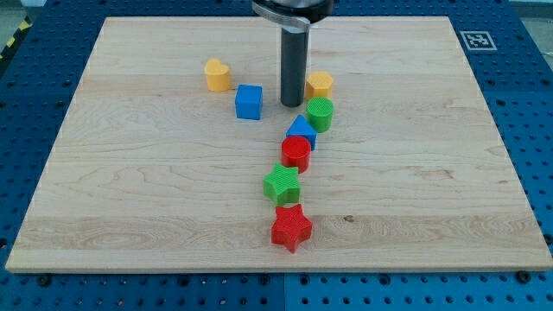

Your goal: Slightly push the hexagon right

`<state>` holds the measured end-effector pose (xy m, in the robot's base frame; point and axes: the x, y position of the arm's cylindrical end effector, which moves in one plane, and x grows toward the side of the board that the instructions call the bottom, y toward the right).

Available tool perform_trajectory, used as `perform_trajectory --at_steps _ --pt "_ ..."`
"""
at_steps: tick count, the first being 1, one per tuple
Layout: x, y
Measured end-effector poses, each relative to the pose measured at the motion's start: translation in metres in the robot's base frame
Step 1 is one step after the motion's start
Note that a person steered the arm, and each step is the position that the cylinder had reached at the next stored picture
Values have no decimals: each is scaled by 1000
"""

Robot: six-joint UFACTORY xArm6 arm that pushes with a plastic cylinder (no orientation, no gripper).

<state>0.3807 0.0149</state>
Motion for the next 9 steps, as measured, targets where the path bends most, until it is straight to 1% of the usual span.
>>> perform_trajectory --at_steps 1,3,9 --pt "-8 4" --pt "-2 39" --pt "-8 31"
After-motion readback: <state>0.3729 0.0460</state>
